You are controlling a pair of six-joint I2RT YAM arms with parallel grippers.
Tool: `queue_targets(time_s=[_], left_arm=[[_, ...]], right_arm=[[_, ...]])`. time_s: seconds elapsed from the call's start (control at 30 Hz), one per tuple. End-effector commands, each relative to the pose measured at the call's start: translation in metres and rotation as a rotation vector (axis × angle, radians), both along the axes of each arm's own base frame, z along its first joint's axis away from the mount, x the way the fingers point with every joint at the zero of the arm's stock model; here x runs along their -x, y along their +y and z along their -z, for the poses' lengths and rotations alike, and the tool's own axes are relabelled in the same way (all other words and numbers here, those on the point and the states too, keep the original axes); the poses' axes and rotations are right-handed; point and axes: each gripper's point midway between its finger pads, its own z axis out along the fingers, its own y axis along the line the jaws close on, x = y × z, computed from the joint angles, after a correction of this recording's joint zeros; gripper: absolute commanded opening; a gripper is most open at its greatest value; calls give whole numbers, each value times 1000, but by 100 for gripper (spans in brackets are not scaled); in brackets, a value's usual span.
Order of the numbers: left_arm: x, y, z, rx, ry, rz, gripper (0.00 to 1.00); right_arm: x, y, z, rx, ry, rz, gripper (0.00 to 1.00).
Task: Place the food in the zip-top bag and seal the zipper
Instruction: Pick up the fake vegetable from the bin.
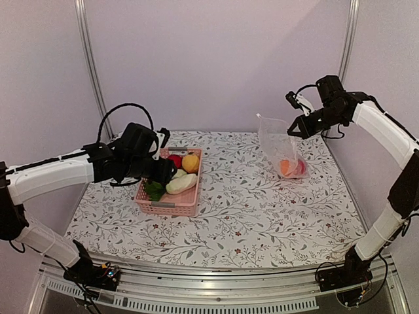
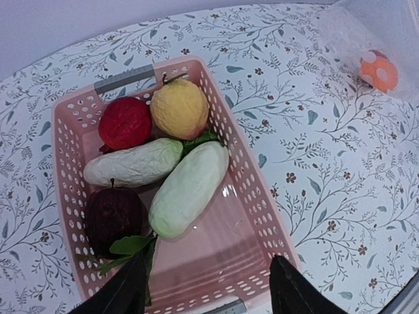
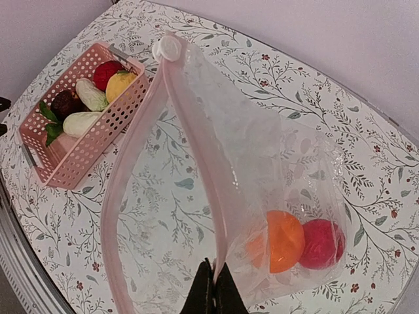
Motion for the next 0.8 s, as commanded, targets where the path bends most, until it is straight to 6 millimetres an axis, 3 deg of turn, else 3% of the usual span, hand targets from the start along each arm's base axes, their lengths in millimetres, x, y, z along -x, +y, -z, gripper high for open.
queue_targets(time_s=[0.0, 0.27, 0.53, 0.77], left_arm=[[5, -8, 23, -55, 76, 230, 64], [-6, -15, 60, -143, 193, 458, 65], [-41, 4, 116, -338, 285, 451, 65], [-61, 4, 146, -399, 277, 440, 71]], right_arm=[[10, 1, -9, -15, -15, -19, 0], [19, 1, -12, -26, -21, -30, 0], [29, 1, -9, -33, -25, -38, 0], [33, 0, -9, -35, -31, -42, 0]])
